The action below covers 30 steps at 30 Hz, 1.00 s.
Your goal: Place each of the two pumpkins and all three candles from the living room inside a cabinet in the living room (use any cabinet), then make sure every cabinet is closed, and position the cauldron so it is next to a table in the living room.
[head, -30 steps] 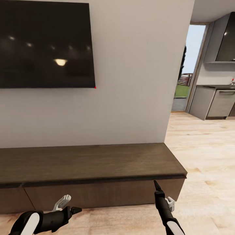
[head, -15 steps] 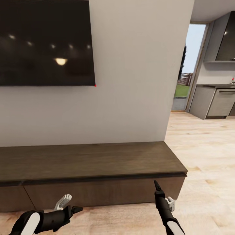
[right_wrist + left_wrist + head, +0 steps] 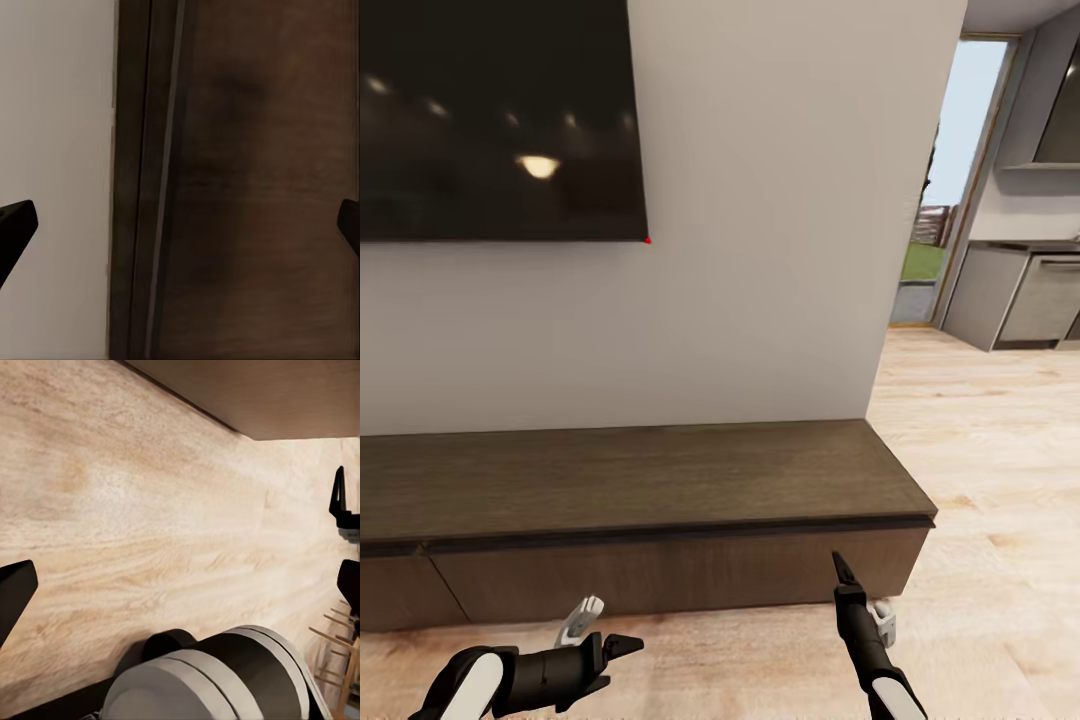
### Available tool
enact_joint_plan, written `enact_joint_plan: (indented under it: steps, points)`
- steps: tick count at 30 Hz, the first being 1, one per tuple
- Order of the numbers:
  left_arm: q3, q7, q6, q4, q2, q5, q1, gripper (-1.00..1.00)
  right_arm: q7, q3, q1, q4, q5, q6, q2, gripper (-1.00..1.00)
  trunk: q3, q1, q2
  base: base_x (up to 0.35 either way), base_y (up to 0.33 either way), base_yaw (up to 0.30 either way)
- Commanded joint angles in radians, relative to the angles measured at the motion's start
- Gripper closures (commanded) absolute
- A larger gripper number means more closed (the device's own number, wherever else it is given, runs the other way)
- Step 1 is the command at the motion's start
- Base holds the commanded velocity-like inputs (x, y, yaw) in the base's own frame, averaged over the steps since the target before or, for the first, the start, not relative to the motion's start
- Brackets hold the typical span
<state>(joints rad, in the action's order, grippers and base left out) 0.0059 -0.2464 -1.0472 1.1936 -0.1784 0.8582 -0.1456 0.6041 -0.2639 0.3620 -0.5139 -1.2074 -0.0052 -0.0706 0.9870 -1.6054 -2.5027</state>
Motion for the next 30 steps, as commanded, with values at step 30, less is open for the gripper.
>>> enact_joint_plan:
  steps: [30]
  points:
    - [-0.029,-0.004,0.000,0.000,-0.002,0.005,0.000,-1.00,0.000,0.001,0.000,0.000,0.000,-0.004,-0.002,-1.00,0.016,-0.002,-0.001,0.050,0.000,0.000]
